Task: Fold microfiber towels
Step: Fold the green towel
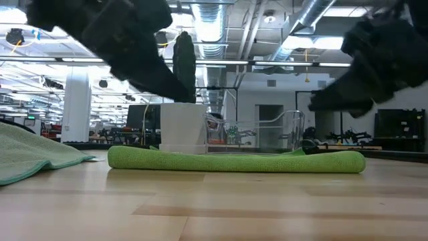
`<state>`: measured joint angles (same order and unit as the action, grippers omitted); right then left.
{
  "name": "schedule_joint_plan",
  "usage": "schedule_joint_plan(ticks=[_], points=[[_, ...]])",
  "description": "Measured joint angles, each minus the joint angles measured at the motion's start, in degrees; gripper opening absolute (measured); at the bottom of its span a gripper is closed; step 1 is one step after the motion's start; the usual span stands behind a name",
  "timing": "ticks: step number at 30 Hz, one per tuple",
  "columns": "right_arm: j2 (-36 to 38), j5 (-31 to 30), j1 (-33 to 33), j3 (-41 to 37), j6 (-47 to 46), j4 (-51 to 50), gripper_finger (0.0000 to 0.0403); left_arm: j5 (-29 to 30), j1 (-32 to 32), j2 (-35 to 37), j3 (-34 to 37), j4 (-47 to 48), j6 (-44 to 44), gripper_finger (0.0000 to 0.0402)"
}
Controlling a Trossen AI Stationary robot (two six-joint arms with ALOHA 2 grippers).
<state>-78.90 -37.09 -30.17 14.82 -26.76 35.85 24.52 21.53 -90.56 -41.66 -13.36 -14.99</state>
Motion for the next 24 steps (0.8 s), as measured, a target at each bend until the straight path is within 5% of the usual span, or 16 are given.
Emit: schedule_joint_plan(ticks=[12,24], points=[[-23.36,-1.97,-3.08,3.78,-0.69,14.67,0.0058,8.98,8.04,-7.51,0.81,-3.04,-4.54,0.001],[-29.17,-2.15,-5.93,3.69,-6.83,17.44,0.0016,10.83,8.97,-10.91,0.73,1.4,-11.76,0.0001]])
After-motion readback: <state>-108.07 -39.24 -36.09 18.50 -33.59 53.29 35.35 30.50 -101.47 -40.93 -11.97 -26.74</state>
